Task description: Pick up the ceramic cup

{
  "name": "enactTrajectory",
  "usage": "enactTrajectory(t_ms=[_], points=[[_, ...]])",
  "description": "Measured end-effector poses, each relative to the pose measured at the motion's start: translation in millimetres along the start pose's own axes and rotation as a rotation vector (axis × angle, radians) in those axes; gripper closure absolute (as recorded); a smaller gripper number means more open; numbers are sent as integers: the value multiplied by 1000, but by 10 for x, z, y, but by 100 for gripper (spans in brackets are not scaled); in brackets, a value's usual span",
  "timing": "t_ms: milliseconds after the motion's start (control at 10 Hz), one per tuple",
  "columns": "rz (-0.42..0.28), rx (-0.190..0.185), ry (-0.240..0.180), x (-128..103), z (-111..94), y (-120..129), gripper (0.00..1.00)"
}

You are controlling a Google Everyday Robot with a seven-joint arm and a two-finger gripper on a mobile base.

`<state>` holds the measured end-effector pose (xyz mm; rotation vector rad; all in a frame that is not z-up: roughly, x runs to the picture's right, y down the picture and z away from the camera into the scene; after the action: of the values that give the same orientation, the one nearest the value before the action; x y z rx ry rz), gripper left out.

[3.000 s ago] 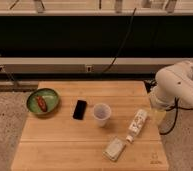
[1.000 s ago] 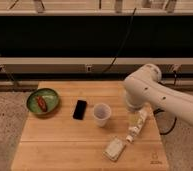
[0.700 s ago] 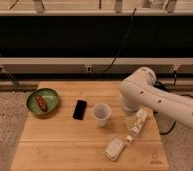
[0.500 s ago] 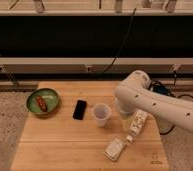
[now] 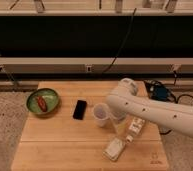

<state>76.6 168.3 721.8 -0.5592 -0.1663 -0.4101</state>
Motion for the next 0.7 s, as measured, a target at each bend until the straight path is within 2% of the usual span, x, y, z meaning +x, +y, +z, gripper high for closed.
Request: enactTrajectory(t_ms=[200,400,700], points=[[-14,-5,-14,-65,42,-23,20],[-25,2,-26,-30,212,1,20],[-40,-1,-38,-42,324,46,20]])
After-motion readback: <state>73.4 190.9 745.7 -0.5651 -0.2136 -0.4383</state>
